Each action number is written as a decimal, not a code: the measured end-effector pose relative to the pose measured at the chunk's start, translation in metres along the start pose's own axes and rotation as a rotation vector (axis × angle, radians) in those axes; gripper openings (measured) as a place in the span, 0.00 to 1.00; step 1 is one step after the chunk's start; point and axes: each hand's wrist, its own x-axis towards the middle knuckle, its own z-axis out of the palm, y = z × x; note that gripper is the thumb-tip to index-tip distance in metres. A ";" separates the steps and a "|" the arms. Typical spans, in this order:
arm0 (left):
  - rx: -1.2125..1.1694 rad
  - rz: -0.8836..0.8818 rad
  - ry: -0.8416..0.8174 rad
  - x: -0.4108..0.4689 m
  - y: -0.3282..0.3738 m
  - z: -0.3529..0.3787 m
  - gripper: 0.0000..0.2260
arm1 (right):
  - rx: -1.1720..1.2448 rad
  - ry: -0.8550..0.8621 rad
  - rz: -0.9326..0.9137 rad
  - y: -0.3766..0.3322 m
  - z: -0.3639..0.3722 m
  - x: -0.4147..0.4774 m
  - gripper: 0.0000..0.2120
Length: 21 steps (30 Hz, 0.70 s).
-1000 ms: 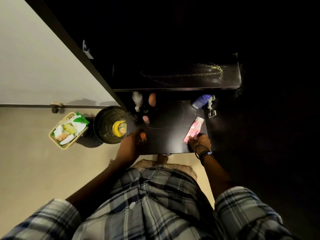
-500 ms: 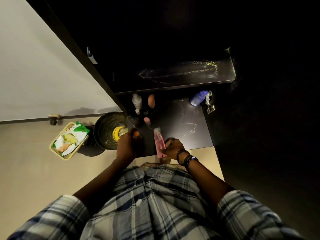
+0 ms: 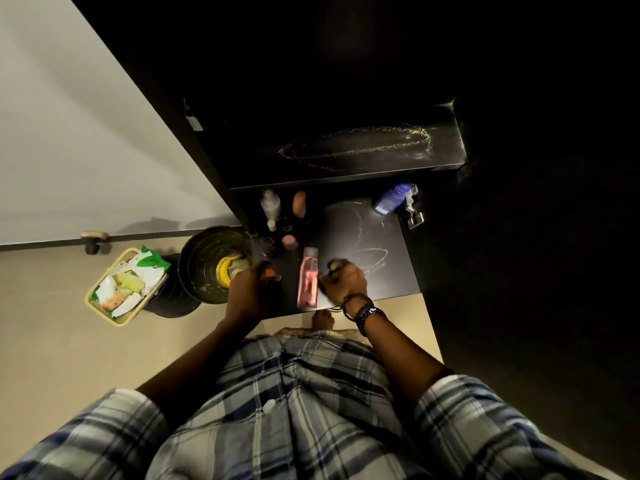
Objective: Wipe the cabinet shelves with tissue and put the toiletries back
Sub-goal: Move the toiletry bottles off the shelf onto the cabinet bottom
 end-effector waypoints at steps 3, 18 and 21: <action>0.010 0.019 0.036 0.001 0.004 0.001 0.08 | 0.135 0.270 -0.105 -0.007 -0.037 0.004 0.14; -0.012 -0.023 0.086 -0.002 0.014 -0.001 0.16 | -0.239 0.495 -0.258 -0.021 -0.122 0.066 0.17; 0.002 -0.065 0.053 -0.004 0.016 0.000 0.17 | -0.257 0.445 -0.215 -0.023 -0.126 0.073 0.15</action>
